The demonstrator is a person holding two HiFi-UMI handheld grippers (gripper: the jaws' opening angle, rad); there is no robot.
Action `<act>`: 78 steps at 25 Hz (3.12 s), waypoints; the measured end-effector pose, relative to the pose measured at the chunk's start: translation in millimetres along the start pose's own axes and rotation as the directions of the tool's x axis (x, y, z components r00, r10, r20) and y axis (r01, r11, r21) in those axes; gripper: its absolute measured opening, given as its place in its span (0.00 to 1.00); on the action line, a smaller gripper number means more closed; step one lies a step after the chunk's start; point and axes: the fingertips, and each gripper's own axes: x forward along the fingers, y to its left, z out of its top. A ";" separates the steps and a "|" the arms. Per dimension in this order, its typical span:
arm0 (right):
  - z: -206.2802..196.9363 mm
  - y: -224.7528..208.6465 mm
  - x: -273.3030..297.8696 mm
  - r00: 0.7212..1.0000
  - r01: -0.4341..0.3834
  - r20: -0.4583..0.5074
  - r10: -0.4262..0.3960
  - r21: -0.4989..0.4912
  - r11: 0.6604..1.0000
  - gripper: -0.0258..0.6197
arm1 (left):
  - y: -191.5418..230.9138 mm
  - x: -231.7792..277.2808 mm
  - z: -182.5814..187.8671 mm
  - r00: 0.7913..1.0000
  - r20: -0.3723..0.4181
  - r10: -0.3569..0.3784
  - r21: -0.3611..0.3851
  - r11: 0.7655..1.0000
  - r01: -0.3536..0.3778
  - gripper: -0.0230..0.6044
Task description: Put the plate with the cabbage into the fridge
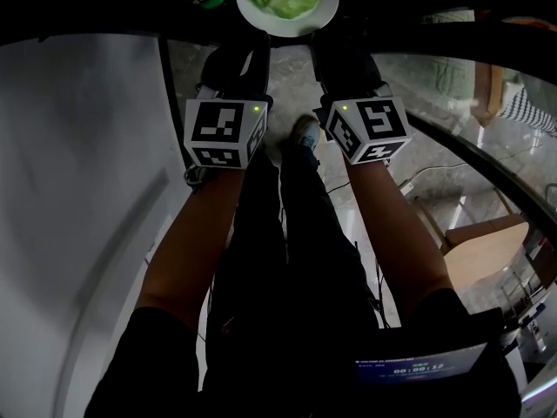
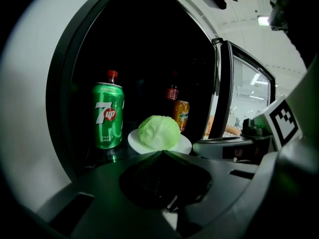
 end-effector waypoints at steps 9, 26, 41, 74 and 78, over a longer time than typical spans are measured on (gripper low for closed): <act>-3.7 -3.1 4.3 1.000 0.011 0.012 -0.011 -0.010 1.000 0.05 | 4.0 5.4 -10.2 1.000 -0.009 0.007 0.018 1.000 -0.007 0.04; -13.8 -7.3 9.7 1.000 0.014 0.019 -0.014 -0.041 0.999 0.05 | 7.7 14.1 -19.7 1.000 0.000 0.005 0.009 1.000 -0.005 0.04; -18.8 -8.9 20.6 1.000 0.018 0.014 -0.017 -0.062 0.998 0.05 | 16.2 24.5 -19.3 1.000 -0.009 0.019 0.004 1.000 -0.019 0.04; 88.2 32.1 -40.7 0.991 0.059 0.126 -0.040 -0.150 0.987 0.05 | -21.7 -41.1 77.0 0.996 0.086 -0.021 0.089 0.996 0.013 0.04; 121.8 52.5 -68.8 0.986 0.064 0.163 -0.036 -0.166 0.984 0.05 | -42.3 -71.7 96.2 0.994 0.096 -0.050 0.097 0.994 0.041 0.04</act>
